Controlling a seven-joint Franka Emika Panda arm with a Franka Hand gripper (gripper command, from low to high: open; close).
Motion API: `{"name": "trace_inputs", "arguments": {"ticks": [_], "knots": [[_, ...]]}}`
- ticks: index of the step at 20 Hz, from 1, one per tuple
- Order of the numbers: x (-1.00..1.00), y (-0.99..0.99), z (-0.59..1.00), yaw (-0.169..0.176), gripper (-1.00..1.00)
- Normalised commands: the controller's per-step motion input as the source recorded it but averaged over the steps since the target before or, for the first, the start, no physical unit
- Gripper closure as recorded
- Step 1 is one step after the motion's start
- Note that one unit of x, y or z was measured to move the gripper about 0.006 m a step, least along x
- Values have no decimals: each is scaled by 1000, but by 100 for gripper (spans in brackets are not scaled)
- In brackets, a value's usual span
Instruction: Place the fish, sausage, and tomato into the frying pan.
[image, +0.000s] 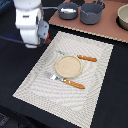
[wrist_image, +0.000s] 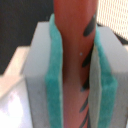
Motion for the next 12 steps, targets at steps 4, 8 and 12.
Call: {"name": "trace_inputs", "arguments": {"ticks": [4, 8, 12], "knots": [[501, 959, 1000, 7, 100], [372, 998, 829, 11, 100], [330, 1000, 513, 3, 100]]}}
